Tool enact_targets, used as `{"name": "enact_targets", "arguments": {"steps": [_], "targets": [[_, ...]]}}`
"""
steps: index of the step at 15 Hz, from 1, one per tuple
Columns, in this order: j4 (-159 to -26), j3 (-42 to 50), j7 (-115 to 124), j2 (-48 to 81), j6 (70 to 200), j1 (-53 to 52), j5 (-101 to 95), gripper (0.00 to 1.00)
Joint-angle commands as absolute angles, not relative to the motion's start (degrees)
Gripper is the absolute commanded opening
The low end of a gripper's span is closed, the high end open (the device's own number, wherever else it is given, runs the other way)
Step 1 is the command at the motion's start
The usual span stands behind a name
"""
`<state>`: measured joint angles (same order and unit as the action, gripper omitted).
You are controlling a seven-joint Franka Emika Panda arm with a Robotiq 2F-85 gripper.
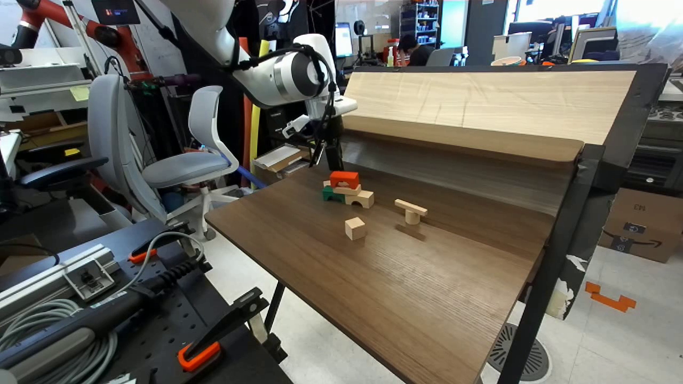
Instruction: Put the wooden block on top of the orange block
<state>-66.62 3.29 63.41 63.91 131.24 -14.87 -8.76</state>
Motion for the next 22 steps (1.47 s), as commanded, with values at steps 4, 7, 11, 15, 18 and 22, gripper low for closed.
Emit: {"name": "enact_targets", "arguments": {"steps": [4, 7, 11, 15, 18, 22], "targets": [[-61.7, 4.4, 61.5, 67.6, 130.2, -15.0, -7.3, 1.0], [-61.1, 4.4, 61.3, 67.7, 129.7, -15.0, -7.2, 0.66], [-60.4, 4.4, 62.2, 67.4, 129.6, -15.2, -6.9, 0.34], [-61.0, 4.1, 62.3, 66.1, 130.0, -15.3, -6.7, 0.03], [-61.1, 4.1, 62.8, 65.3, 130.3, -15.4, -6.4, 0.0], [-61.3, 4.3, 62.4, 64.6, 130.9, -15.6, -6.7, 0.1]]}}
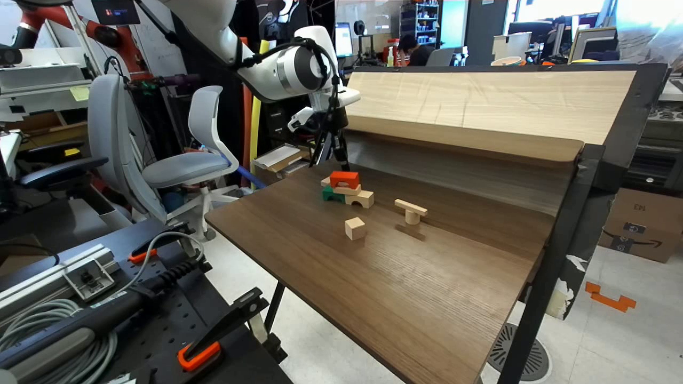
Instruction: Put the wooden block on top of the orange block
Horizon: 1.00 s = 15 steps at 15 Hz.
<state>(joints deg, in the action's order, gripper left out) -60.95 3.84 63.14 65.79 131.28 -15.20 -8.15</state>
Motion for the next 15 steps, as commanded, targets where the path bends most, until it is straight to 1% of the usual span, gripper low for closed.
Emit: {"name": "enact_targets", "arguments": {"steps": [1, 2, 4, 5, 11, 12, 15], "targets": [[-61.9, 4.3, 61.4, 64.2, 130.7, -15.6, -7.1, 0.27], [-62.6, 4.2, 60.4, 63.8, 130.9, -15.5, -7.2, 0.32], [-64.0, 4.3, 58.1, 63.0, 131.3, -15.5, -7.8, 0.46], [-65.1, 3.4, 57.2, 62.3, 131.8, -14.8, -9.0, 0.55], [-69.2, 3.3, 49.0, 58.7, 133.3, -14.9, -7.4, 0.98], [-70.3, 3.0, 47.5, 57.8, 133.5, -14.7, -7.2, 1.0], [-73.6, 2.8, 43.6, 55.4, 133.2, -14.6, -7.0, 1.0]]}}
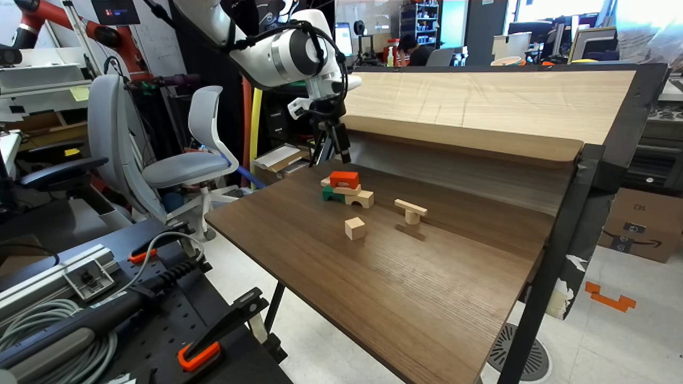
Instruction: Put the wooden block on top of the orange block
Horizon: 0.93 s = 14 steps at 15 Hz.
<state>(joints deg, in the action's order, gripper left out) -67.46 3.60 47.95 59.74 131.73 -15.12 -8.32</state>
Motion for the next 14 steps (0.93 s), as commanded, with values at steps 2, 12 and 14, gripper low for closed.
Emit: {"name": "enact_targets", "arguments": {"steps": [2, 12, 14], "targets": [[-76.0, 2.6, 41.3, 54.0, 133.2, -14.5, -6.9, 1.0], [-84.4, 2.0, 33.8, 51.3, 134.0, -14.4, -6.0, 1.0], [-84.6, 1.4, 31.9, 51.5, 134.6, -14.2, -5.2, 1.0]]}}
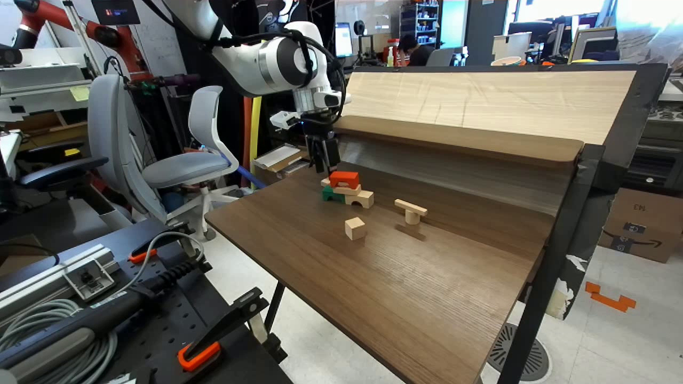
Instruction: Put the wooden block on top of the orange block
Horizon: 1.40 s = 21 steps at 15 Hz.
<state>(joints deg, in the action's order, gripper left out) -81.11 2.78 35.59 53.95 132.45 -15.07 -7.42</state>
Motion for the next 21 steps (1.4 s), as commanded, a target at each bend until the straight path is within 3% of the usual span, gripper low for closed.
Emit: {"name": "enact_targets", "arguments": {"steps": [1, 21], "targets": [[-84.6, 1.3, 31.2, 51.7, 135.1, -14.3, -5.0, 1.0], [-77.8, 1.3, 24.9, 55.7, 131.2, -14.0, -2.9, 1.0]]}}
